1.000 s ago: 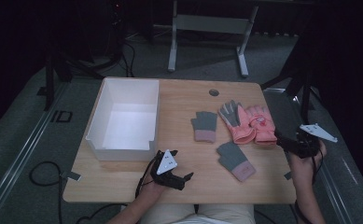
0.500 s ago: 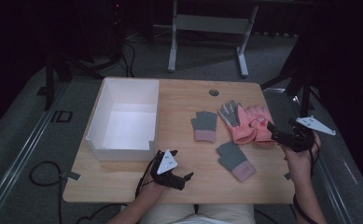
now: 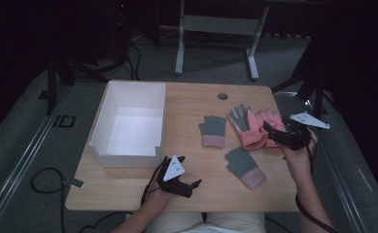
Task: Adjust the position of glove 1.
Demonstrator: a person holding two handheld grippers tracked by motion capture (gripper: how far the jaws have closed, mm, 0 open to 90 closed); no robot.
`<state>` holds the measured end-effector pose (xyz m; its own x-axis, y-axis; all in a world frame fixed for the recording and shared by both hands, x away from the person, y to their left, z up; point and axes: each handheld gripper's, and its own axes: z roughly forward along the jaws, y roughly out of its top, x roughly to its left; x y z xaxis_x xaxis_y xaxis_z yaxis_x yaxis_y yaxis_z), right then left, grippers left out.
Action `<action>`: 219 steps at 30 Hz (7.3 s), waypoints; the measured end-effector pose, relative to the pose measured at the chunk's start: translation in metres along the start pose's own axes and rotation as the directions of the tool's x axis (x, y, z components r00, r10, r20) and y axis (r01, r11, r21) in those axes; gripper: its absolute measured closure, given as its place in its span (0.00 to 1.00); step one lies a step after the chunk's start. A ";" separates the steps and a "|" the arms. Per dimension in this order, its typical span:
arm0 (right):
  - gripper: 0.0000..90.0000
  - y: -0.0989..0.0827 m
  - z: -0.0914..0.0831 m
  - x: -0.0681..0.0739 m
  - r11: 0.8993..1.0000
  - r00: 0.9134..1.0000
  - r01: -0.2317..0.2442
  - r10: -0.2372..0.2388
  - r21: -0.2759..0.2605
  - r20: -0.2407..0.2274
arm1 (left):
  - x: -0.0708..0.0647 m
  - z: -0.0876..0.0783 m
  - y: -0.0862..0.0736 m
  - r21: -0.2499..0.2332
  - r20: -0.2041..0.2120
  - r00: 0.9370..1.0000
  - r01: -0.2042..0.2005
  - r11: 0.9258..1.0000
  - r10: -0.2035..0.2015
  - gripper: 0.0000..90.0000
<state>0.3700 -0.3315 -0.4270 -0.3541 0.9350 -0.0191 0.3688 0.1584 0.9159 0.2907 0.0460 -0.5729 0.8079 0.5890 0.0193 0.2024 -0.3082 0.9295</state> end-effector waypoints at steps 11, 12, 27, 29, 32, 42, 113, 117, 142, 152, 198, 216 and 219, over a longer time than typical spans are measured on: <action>0.33 0.015 0.025 0.028 0.999 0.996 0.035 -0.038 -0.033 -0.085 | 0.000 0.000 0.000 0.002 -0.001 1.000 -0.004 1.000 0.004 0.01; 0.33 0.018 0.030 0.034 0.999 0.994 0.035 -0.037 -0.019 -0.099 | 0.000 0.000 0.000 0.002 -0.003 1.000 -0.004 1.000 0.004 0.01; 0.45 0.018 0.073 0.064 0.999 0.986 0.037 -0.031 0.036 -0.165 | -0.001 0.000 0.000 0.002 -0.001 1.000 -0.006 1.000 0.006 0.01; 0.46 0.017 0.080 0.067 0.998 0.984 0.036 -0.027 0.050 -0.177 | 0.000 0.001 0.000 0.000 -0.004 1.000 -0.007 1.000 0.007 0.01; 0.52 0.015 0.091 0.070 0.996 0.982 0.045 -0.030 0.079 -0.189 | 0.000 0.000 0.000 -0.001 -0.005 1.000 -0.003 1.000 0.003 0.01; 0.62 0.002 0.130 0.080 0.976 0.962 0.085 -0.028 0.199 -0.273 | -0.001 0.000 0.000 0.000 -0.006 1.000 -0.010 1.000 0.010 0.01; 0.95 -0.093 0.073 0.172 0.911 0.971 0.039 0.063 0.411 -0.232 | -0.003 0.000 0.000 -0.004 -0.016 0.999 -0.030 1.000 0.030 0.01; 0.91 -0.101 0.077 0.173 0.905 0.972 0.037 0.066 0.424 -0.226 | -0.003 0.000 0.000 -0.004 -0.015 0.999 -0.028 1.000 0.028 0.01; 0.71 -0.082 0.033 0.048 0.905 0.937 0.271 -0.171 0.329 -0.303 | -0.003 0.001 0.000 -0.001 -0.019 0.999 -0.031 1.000 0.031 0.01; 0.70 -0.096 0.049 0.034 0.876 0.920 0.312 -0.182 0.369 -0.346 | -0.003 0.001 0.000 -0.002 -0.021 0.999 -0.029 1.000 0.029 0.01; 0.95 -0.101 -0.017 0.063 0.936 0.977 -0.209 0.187 0.283 0.104 | -0.004 0.001 0.000 0.000 -0.027 0.999 -0.035 0.999 0.035 0.01; 0.88 -0.134 0.009 0.053 0.920 0.974 -0.204 0.156 0.335 0.166 | -0.004 0.001 0.000 0.002 -0.026 0.999 -0.037 0.999 0.037 0.01; 0.86 -0.135 0.008 0.051 0.921 0.976 -0.201 0.158 0.334 0.151 | -0.003 0.001 0.000 0.002 -0.027 0.999 -0.036 0.999 0.036 0.01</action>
<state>0.3097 -0.3027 -0.5546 -0.1572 0.9854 0.0657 0.6982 0.0639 0.7131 0.2884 0.0432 -0.5729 0.7994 0.5975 0.0623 0.1745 -0.3301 0.9277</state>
